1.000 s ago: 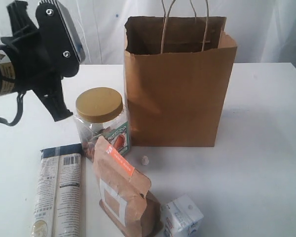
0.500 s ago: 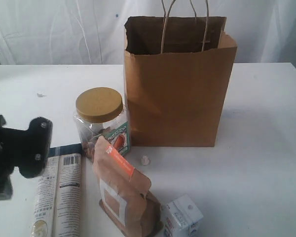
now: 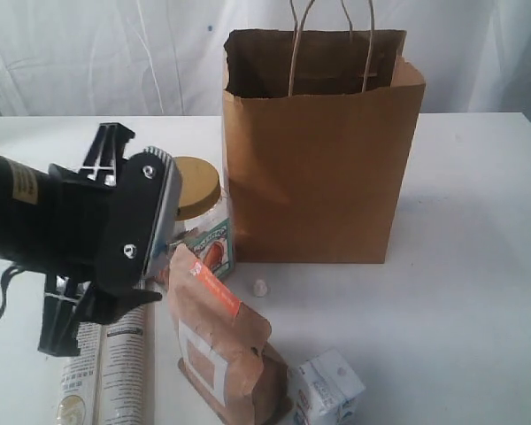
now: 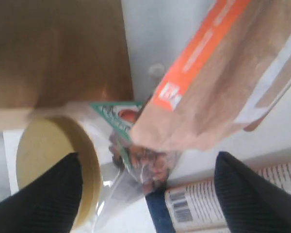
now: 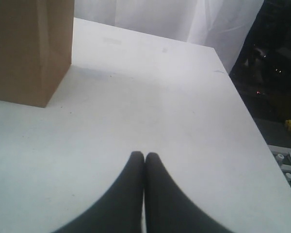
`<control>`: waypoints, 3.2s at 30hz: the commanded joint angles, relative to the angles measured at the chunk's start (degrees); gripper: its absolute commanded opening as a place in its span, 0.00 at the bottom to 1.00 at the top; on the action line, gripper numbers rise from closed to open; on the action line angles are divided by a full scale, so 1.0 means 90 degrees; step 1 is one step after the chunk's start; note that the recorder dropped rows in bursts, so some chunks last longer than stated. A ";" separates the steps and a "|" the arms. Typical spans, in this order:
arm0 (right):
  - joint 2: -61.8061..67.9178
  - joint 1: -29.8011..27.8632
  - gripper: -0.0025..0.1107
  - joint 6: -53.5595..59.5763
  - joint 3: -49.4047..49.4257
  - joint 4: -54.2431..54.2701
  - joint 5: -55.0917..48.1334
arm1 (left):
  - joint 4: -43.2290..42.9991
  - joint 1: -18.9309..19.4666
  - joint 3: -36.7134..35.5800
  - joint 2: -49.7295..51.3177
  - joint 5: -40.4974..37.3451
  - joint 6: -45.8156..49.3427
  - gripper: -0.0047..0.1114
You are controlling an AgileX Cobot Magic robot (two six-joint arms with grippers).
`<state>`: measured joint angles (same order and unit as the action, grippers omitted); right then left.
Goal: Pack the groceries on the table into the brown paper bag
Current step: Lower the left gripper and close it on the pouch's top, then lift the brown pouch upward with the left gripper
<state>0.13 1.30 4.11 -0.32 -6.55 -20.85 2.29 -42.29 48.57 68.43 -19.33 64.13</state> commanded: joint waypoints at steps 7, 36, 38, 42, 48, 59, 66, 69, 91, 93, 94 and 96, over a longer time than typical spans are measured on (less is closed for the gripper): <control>-0.0015 -0.0035 0.02 -0.0268 0.0036 -0.0009 0.0083 | 0.0145 -0.0999 0.0020 0.0480 -0.0381 0.0031 0.65; -0.0015 -0.0035 0.02 -0.0268 0.0036 -0.0009 0.0083 | 0.0145 -0.1013 0.1016 0.2074 -0.1221 0.0242 0.65; -0.0015 -0.0035 0.02 -0.0268 0.0036 -0.0009 0.0083 | 0.0161 -0.1013 0.1016 0.2160 -0.1209 0.0242 0.65; -0.0015 -0.0035 0.02 -0.0268 0.0036 -0.0009 0.0083 | 0.0161 -0.1013 0.1016 0.2332 -0.1259 0.0242 0.65; -0.0015 -0.0035 0.02 -0.0268 0.0036 -0.0009 0.0083 | 0.0172 -0.1013 0.1016 0.2411 -0.1263 0.0252 0.65; -0.0015 -0.0035 0.02 -0.0268 0.0036 -0.0009 0.0083 | 0.0172 -0.1013 0.1016 0.2411 -0.1442 0.0237 0.09; -0.0015 -0.0035 0.02 -0.0268 0.0036 -0.0009 0.0083 | 0.0172 -0.1013 0.1016 0.2222 -0.1680 0.0147 0.04; -0.0015 -0.0035 0.02 -0.0268 0.0036 -0.0009 0.0083 | 0.0172 -0.1013 0.1016 0.1876 -0.1680 0.0122 0.04; -0.0015 -0.0035 0.02 -0.0268 0.0036 -0.0009 0.0083 | -0.1294 -0.1013 0.1016 -0.1971 -0.1629 -0.1854 0.04; -0.0015 -0.0035 0.02 -0.0268 0.0036 -0.0009 0.0083 | -0.1978 -0.1013 0.1016 -0.2055 -0.1532 -0.2754 0.04; -0.0015 -0.0035 0.02 -0.0268 0.0036 -0.0009 0.0083 | -0.2191 -0.1013 0.1016 -0.2083 -0.1443 -0.3027 0.04; -0.0015 -0.0035 0.02 -0.0268 0.0036 -0.0009 0.0083 | -0.3348 -0.1013 0.1016 -0.2117 -0.0942 -0.3864 0.04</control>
<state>0.13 1.30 1.99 -0.32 -6.55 -20.85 -20.16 -51.16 57.42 50.35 -33.23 35.44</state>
